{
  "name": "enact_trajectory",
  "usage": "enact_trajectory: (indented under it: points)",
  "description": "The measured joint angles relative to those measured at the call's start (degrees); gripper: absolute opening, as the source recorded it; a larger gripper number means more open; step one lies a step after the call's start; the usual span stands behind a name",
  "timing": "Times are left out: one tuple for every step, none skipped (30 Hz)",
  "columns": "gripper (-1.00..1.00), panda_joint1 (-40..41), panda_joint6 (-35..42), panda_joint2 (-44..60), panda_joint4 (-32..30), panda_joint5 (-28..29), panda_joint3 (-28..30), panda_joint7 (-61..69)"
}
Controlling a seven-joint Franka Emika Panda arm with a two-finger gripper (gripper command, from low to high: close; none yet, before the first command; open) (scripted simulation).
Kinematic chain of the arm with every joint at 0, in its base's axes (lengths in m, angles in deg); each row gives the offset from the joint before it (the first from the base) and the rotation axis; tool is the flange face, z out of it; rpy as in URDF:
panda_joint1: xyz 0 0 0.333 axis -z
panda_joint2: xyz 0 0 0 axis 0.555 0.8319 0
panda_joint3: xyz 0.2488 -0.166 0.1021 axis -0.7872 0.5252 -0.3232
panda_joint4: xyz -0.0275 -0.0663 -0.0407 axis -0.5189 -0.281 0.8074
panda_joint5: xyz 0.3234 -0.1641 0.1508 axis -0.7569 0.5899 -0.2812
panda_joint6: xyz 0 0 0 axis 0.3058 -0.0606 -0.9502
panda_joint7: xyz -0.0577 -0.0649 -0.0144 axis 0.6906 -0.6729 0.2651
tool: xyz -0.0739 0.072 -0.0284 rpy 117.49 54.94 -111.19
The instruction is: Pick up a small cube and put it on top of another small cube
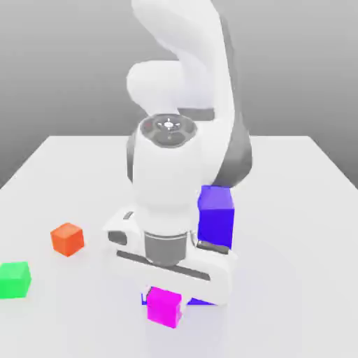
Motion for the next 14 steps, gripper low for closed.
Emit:
enact_trajectory:
  points:
    - [-1.0,1.7,0.1,-0.7,-0.5,-0.7,1.4,0.8]
    - [-1.0,3.5,0.1,-1.5,-1.1,-1.5,2.9,1.6]
    - [-1.0,5.0,0.2,-2.3,-1.7,-2.3,4.7,2.4]
    - [-1.0,7.0,0.2,-2.8,-2.1,-3.1,6.3,3.2]
    - [-1.0,9.0,-0.1,-2.7,-2.1,-4.0,7.8,4.1]
    - [-1.0,11.1,-0.6,-1.9,-1.8,-5.2,9.2,5.3]
    - [-1.0,13.3,-1.6,-0.3,-1.2,-6.7,10.3,6.6]
    - [-1.0,16.0,-3.2,2.3,-0.3,-8.6,10.8,8.2]
    - [1.0,18.4,-5.0,5.0,0.6,-10.5,10.8,9.7]
    - [1.0,18.4,-5.0,5.0,0.6,-10.5,10.8,9.7]
    - [1.0,18.4,-5.0,5.0,0.6,-10.5,10.8,9.7]
    - [1.0,18.4,-5.0,5.0,0.6,-10.5,10.8,9.7]
    - [1.0,18.4,-5.0,5.0,0.6,-10.5,10.8,9.7]
    - [1.0,18.4,-5.0,5.0,0.6,-10.5,10.8,9.7]
